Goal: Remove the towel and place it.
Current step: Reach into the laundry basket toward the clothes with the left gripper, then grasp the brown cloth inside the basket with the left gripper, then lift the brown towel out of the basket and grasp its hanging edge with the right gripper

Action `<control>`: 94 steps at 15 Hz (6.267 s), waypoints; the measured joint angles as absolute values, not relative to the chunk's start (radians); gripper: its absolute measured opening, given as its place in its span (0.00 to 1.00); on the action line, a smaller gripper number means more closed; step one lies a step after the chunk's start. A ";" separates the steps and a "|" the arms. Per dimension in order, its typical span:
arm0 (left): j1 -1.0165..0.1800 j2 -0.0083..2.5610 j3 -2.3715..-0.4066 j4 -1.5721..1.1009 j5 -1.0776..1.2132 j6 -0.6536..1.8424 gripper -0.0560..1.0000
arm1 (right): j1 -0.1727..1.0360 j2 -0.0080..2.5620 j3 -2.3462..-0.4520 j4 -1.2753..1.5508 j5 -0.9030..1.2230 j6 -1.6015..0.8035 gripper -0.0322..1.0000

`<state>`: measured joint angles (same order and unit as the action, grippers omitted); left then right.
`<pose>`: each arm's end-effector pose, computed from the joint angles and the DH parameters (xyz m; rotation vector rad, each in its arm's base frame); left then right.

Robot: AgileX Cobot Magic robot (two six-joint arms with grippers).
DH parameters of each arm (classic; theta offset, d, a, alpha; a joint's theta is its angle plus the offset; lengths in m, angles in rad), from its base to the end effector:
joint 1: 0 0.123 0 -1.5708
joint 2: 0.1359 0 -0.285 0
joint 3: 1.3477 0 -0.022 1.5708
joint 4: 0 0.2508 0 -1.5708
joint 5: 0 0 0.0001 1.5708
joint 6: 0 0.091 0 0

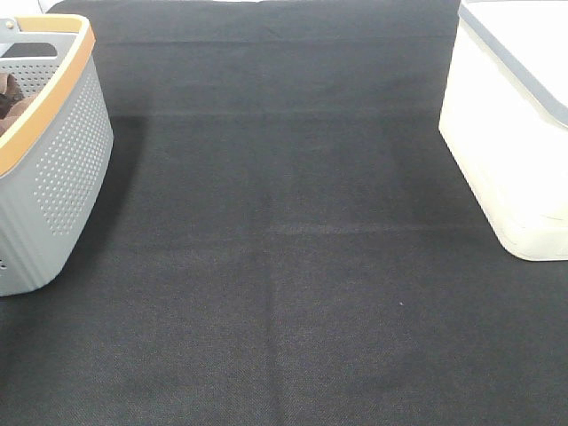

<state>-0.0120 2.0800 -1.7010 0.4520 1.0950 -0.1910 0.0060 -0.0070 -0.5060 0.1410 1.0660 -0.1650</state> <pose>0.4372 0.0301 0.2179 -0.0093 2.8626 0.5808 -0.0073 0.0112 0.2791 -0.1813 2.0212 0.0683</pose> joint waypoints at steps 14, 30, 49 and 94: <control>-0.009 1.992 -1.711 0.331 1.127 -0.171 0.05 | 0.006 -0.007 -0.506 0.141 1.066 -0.165 0.86; -0.009 2.062 -1.710 0.339 1.135 -0.171 0.31 | 0.006 -0.007 -0.506 0.141 1.066 -0.165 0.86; -0.009 2.058 -1.710 0.406 1.093 -0.171 0.05 | 0.006 -0.007 -0.506 0.141 1.066 -0.165 0.86; -0.083 1.549 -1.741 -0.911 0.473 0.438 0.05 | 0.006 0.320 -0.514 0.628 0.872 -0.369 0.81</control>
<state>-0.0830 1.5490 -1.7410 -0.9110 0.4730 0.4380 0.0060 0.3200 -0.5140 0.6280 0.8720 -0.3690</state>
